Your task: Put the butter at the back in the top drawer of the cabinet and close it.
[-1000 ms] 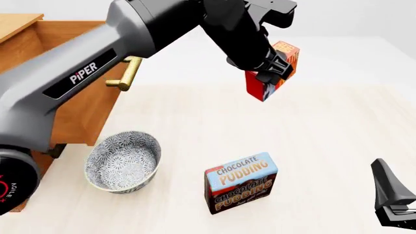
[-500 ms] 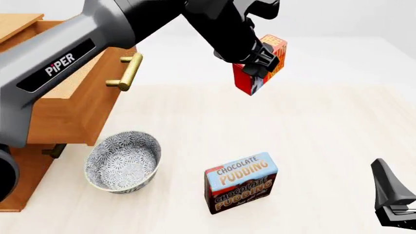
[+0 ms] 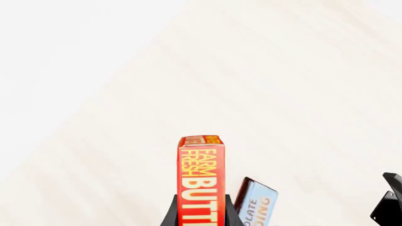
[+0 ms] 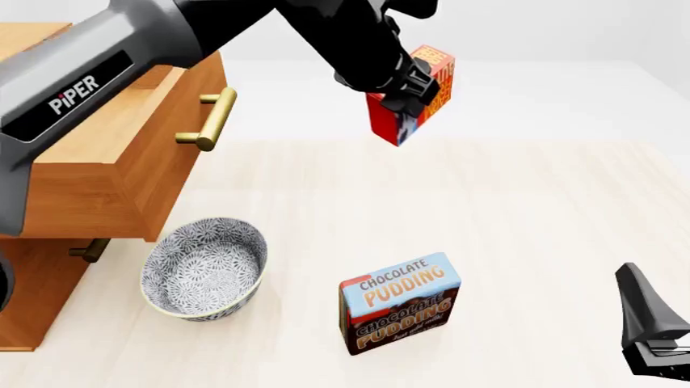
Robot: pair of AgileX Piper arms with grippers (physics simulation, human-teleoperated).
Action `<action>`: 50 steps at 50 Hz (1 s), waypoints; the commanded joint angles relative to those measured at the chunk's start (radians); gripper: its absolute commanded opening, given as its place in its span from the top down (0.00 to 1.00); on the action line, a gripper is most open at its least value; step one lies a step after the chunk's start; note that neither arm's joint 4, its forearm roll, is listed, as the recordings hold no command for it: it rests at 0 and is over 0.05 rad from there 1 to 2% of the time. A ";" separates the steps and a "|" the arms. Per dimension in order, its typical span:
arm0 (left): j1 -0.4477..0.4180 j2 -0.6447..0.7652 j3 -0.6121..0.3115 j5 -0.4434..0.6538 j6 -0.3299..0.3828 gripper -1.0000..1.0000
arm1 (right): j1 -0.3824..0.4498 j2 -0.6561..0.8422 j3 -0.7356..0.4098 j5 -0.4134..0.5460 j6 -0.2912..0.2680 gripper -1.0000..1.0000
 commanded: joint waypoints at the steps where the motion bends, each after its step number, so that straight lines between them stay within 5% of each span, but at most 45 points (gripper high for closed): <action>1: 0.029 -0.046 0.009 -0.002 0.028 1.00 | 0.000 0.000 0.000 0.000 0.000 0.00; 50: 0.162 -0.231 0.133 0.029 0.078 1.00 | 0.000 0.000 0.000 0.000 0.000 0.00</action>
